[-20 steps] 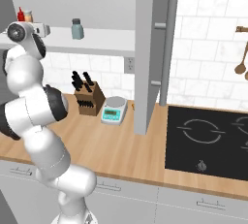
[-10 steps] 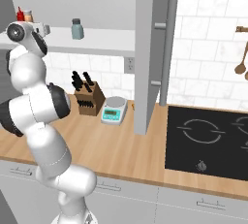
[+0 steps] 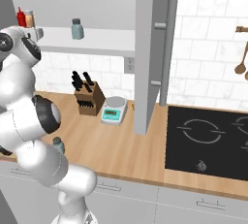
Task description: Put the shaker and condiment bottle from the counter next to their counterparts in the cabinet.
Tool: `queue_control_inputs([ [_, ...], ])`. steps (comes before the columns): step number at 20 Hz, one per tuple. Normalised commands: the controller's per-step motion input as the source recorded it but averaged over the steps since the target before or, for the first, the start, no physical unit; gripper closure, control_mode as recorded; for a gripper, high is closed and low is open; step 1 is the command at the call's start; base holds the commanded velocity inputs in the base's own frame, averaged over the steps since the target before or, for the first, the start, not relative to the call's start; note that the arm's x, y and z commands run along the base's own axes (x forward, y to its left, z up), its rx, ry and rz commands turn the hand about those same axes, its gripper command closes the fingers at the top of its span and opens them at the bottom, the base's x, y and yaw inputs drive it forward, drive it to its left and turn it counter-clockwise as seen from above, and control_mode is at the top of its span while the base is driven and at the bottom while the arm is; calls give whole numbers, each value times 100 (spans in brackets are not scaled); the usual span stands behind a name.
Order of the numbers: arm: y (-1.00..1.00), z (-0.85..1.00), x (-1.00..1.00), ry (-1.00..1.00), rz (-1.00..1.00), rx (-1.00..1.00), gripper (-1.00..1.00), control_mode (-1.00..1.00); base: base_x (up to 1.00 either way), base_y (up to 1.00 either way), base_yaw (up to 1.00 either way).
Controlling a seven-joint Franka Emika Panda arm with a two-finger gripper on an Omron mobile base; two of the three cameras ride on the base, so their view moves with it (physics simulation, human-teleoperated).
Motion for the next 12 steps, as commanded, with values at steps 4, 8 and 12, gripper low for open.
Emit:
queue_control_inputs([
  [4, -33, 0, -99, 0, -21, 18, -100, -100, 0, 0, 0],
  [8, -41, 0, -98, 0, -30, 24, -100, -100, 0, 0, 0],
  [12, -40, 0, -89, 0, -29, 22, -100, -100, 0, 0, 0],
])
